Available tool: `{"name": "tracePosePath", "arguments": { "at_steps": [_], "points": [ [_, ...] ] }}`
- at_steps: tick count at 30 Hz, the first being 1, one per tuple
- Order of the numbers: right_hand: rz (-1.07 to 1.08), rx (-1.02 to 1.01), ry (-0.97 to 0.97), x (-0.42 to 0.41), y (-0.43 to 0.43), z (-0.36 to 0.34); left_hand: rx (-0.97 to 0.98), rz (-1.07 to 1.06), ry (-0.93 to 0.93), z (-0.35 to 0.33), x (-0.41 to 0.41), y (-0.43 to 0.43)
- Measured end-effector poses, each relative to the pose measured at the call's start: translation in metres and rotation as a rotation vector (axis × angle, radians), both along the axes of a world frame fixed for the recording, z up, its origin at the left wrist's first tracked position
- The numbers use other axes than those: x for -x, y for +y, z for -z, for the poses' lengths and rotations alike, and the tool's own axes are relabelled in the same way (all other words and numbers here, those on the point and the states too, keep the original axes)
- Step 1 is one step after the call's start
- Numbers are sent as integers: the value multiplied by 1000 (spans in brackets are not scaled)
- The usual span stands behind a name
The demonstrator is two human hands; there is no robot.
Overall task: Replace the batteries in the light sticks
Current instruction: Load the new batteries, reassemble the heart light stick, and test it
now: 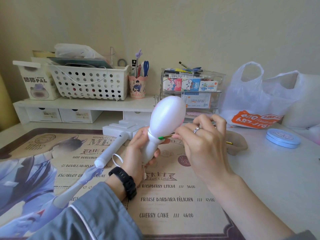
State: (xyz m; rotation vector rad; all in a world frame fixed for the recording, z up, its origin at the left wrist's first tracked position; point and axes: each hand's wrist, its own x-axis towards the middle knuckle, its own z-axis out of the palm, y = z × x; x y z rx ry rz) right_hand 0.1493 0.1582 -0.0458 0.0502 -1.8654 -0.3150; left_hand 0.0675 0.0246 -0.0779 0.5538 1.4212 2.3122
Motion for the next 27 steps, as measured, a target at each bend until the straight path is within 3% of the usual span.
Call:
{"name": "tracePosePath", "arguments": {
  "at_steps": [6,14,21,27],
  "points": [
    [-82,62,37,0,-1,-3,7,79,-86,1,5,-1],
    [-248,291,27,3,7,-7,-225,305,-277,-7,4,-3],
    [-171,179,-18,2,14,-6,-200,278,-293,-8,4,-3],
    [-95,48,-56,4,22,-4,4,98,-211,-7,2,-1]
  ]
}}
